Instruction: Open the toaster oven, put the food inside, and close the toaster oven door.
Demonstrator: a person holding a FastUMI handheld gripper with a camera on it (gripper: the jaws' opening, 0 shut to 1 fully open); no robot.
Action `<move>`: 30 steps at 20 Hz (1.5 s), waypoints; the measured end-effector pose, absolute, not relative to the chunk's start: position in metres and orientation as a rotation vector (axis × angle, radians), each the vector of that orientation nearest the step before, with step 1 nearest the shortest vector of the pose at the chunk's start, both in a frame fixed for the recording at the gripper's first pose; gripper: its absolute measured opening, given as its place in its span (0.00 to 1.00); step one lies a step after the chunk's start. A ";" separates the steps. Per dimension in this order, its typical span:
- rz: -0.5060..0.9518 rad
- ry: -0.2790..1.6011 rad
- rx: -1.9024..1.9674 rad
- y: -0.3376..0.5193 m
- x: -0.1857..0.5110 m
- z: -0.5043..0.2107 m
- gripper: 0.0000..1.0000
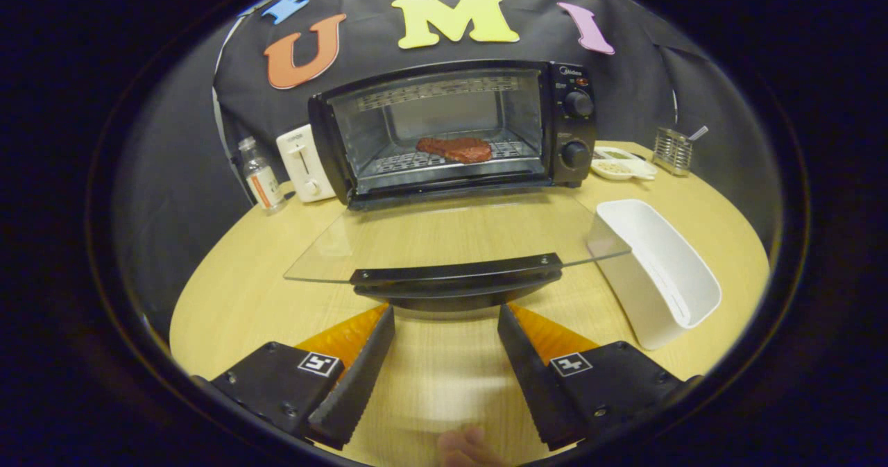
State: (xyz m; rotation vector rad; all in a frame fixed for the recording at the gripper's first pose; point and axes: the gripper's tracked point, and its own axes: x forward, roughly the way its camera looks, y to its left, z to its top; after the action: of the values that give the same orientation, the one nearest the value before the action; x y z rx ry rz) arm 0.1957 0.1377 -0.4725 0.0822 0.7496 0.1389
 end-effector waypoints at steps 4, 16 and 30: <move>0.092 0.670 0.046 0.128 0.210 -0.463 0.96; 0.091 0.615 -0.003 0.128 0.223 -0.457 0.95; 0.058 0.474 -0.117 0.125 0.273 -0.382 0.95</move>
State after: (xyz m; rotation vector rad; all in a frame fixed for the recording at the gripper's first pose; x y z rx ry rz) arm 0.2734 0.1252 -0.3816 -0.1171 0.4737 0.0579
